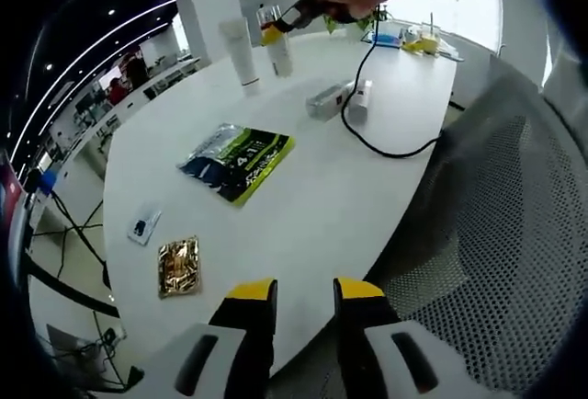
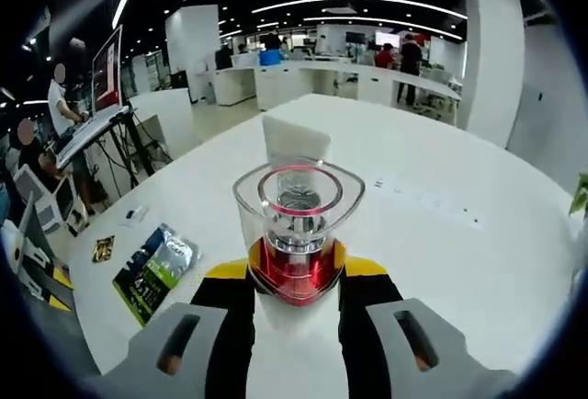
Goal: Arrange the skincare products in the storage area until every visible bottle or jar stands upright without overlapping.
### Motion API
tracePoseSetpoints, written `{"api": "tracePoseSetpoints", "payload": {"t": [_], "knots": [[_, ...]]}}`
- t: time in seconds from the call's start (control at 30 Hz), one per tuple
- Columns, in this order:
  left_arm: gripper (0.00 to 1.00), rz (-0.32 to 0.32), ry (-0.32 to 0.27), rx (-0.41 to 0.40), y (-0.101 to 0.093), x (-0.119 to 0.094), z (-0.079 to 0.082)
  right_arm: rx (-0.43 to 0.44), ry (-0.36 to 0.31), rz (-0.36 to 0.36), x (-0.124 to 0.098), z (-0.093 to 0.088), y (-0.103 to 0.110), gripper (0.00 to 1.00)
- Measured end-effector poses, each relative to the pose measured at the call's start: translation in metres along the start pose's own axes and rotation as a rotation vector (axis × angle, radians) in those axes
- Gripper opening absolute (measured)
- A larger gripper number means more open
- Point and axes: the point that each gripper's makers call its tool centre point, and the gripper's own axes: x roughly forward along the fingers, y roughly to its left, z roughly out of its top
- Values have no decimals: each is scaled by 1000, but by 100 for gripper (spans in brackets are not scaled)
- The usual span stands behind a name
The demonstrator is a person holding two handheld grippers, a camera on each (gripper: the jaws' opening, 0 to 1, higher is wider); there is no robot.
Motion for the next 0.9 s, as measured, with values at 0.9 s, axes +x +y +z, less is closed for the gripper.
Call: {"api": "tracePoseSetpoints", "payload": {"t": [0.9], "knots": [[25, 14, 15, 11, -1, 2, -3, -11, 3, -58, 15, -4, -32, 31]]}}
